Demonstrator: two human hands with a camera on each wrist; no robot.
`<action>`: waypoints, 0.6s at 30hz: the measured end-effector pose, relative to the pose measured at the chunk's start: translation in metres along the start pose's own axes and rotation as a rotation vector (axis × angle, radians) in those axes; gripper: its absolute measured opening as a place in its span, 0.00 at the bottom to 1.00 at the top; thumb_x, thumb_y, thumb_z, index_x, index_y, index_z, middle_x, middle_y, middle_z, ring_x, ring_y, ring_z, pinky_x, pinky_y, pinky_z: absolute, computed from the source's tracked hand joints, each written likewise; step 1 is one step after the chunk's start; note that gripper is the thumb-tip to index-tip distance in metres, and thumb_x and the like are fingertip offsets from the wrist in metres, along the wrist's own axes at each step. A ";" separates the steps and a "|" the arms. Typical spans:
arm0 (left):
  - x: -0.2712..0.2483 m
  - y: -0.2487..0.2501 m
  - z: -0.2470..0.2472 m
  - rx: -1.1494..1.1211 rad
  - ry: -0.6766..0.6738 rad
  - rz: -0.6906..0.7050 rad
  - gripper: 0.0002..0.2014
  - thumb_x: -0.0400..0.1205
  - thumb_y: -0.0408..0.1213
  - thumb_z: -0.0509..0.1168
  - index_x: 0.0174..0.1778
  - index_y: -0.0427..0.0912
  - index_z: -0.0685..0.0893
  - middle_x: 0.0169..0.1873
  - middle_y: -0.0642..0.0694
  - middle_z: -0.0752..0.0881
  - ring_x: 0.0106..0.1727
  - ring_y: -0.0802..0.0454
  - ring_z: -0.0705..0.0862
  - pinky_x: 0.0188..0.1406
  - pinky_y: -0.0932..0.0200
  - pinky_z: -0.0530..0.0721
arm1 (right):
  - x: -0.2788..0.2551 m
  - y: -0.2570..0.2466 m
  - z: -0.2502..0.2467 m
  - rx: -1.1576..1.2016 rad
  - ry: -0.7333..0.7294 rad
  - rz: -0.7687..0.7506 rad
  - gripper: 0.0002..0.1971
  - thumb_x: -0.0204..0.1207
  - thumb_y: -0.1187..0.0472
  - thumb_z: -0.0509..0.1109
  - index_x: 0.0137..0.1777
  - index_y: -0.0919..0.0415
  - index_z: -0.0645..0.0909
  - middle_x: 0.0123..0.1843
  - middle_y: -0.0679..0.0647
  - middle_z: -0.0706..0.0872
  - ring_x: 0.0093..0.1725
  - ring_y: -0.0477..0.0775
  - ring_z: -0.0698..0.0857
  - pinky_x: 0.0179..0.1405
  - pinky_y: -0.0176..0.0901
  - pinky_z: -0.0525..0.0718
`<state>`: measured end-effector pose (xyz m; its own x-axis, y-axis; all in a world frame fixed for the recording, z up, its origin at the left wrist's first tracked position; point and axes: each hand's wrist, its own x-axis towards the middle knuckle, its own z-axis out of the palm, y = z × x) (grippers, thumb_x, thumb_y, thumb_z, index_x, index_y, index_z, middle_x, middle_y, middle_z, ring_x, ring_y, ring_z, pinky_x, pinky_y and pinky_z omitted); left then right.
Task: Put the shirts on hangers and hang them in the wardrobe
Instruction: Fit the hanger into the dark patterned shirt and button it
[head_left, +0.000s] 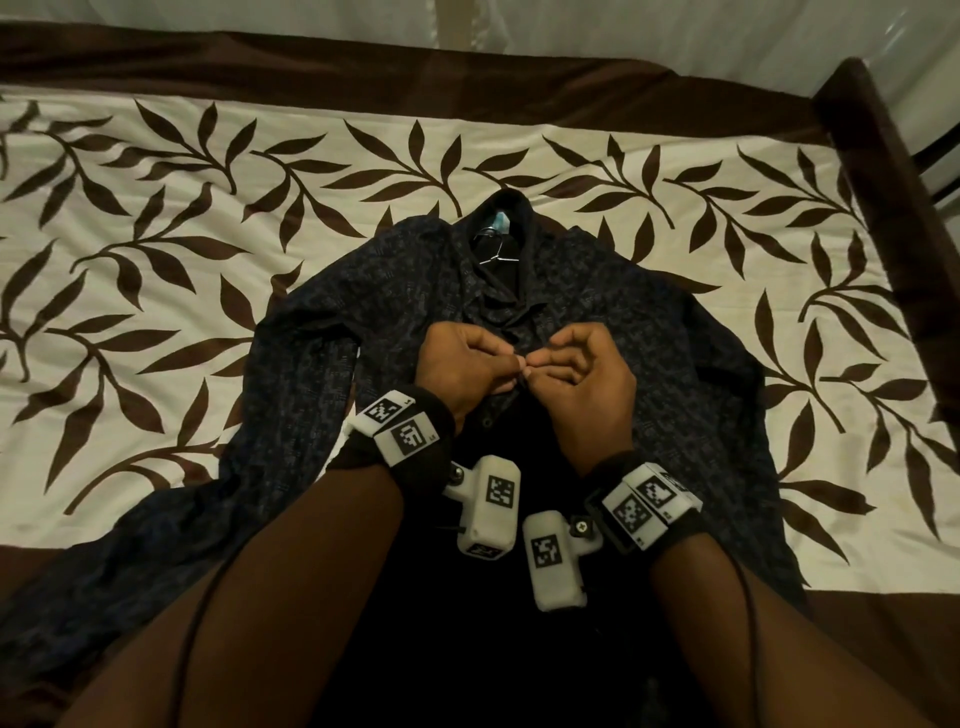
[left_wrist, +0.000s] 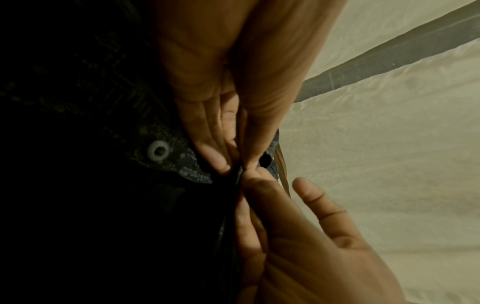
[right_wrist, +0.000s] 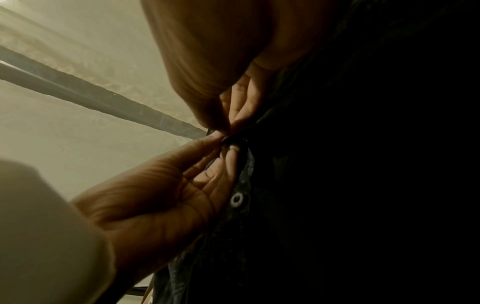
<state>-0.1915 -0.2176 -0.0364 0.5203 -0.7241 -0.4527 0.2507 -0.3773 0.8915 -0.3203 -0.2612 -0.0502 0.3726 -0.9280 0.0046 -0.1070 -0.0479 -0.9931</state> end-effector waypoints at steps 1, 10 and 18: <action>0.000 0.000 0.000 0.015 0.013 0.011 0.08 0.74 0.20 0.76 0.33 0.34 0.85 0.28 0.38 0.86 0.27 0.51 0.86 0.33 0.60 0.90 | 0.000 -0.001 0.000 0.009 -0.003 0.009 0.19 0.70 0.75 0.78 0.48 0.53 0.76 0.42 0.59 0.91 0.42 0.54 0.92 0.43 0.42 0.90; 0.000 -0.007 0.002 0.022 0.067 0.092 0.07 0.71 0.21 0.77 0.35 0.35 0.86 0.30 0.35 0.89 0.31 0.46 0.88 0.38 0.55 0.90 | 0.006 0.000 -0.006 0.067 -0.059 0.105 0.18 0.70 0.77 0.78 0.51 0.59 0.77 0.45 0.62 0.91 0.45 0.56 0.92 0.48 0.45 0.90; -0.003 -0.008 -0.002 0.000 0.011 0.109 0.07 0.73 0.20 0.76 0.40 0.35 0.86 0.28 0.42 0.89 0.29 0.53 0.88 0.35 0.61 0.88 | 0.006 -0.001 -0.008 0.052 -0.087 0.111 0.22 0.68 0.77 0.80 0.56 0.60 0.77 0.45 0.62 0.90 0.43 0.53 0.90 0.45 0.41 0.89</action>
<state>-0.1933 -0.2108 -0.0423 0.5533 -0.7546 -0.3528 0.1917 -0.2968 0.9355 -0.3251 -0.2695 -0.0483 0.4397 -0.8909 -0.1139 -0.1052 0.0749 -0.9916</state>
